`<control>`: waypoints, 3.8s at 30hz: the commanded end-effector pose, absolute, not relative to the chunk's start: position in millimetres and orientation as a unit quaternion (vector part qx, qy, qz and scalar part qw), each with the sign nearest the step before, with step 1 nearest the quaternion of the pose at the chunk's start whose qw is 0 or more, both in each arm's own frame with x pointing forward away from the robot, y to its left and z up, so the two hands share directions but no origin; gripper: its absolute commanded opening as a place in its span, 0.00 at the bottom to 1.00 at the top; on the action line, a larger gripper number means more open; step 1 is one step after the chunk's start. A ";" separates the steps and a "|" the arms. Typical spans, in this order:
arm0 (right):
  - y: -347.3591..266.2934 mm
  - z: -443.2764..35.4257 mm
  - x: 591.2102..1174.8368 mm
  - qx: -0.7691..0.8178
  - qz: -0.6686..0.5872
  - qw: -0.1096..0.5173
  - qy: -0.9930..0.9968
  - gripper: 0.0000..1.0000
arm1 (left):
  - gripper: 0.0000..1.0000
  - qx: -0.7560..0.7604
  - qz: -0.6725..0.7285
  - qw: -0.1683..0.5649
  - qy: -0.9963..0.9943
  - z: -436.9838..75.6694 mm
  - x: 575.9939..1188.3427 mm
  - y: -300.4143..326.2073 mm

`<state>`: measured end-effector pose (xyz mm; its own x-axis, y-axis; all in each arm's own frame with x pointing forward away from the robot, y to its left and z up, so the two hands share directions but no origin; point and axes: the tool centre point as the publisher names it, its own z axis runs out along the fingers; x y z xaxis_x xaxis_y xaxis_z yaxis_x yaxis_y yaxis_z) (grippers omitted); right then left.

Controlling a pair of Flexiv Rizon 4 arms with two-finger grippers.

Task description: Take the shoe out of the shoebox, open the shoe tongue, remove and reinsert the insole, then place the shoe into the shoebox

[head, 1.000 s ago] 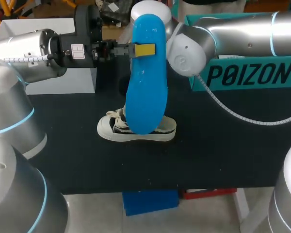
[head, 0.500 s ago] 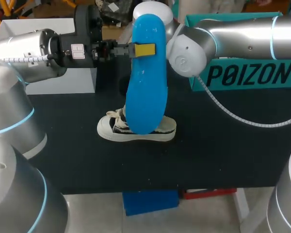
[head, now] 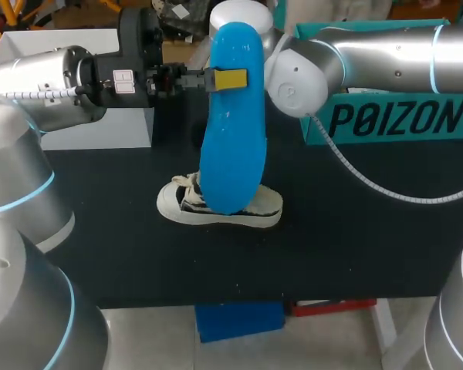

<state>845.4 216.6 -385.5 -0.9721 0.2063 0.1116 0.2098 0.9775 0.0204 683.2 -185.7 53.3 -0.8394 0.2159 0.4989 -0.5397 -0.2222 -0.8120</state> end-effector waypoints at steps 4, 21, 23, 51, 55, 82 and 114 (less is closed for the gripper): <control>199.6 -325.5 839.5 -0.266 -0.012 0.051 -0.963 0.00 | 0.00 0.143 0.768 0.245 -0.574 53.7 682.0 -186.3; 193.8 -295.1 839.5 -0.678 -0.079 -0.035 -0.730 0.00 | 0.00 0.143 0.768 0.245 -0.574 53.7 682.0 -186.3; 195.5 -297.1 841.9 -0.692 -0.079 -0.036 -0.716 0.00 | 0.00 0.143 0.768 0.245 -0.574 53.7 682.0 -186.3; 189.4 -372.4 871.7 -0.703 -0.095 -0.040 -0.704 0.00 | 0.00 0.143 0.768 0.245 -0.574 53.7 682.0 -186.3; 190.0 -364.5 872.3 -0.685 -0.102 -0.041 -0.720 0.00 | 0.00 0.143 0.768 0.245 -0.574 53.7 682.0 -186.3; 174.0 -390.2 864.6 -0.684 -0.117 -0.032 -0.719 1.00 | 0.00 0.143 0.768 0.245 -0.574 53.7 682.0 -186.3; 153.6 -309.6 821.5 -0.599 -0.361 0.157 -0.697 1.00 | 0.00 0.143 0.768 0.245 -0.574 53.7 682.0 -186.3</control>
<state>838.0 172.7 -317.3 -0.2300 0.8401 0.4912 0.9583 0.1078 0.2645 683.1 -185.7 53.3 -0.8394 0.2158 0.4988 -0.5397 -0.2222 -0.8120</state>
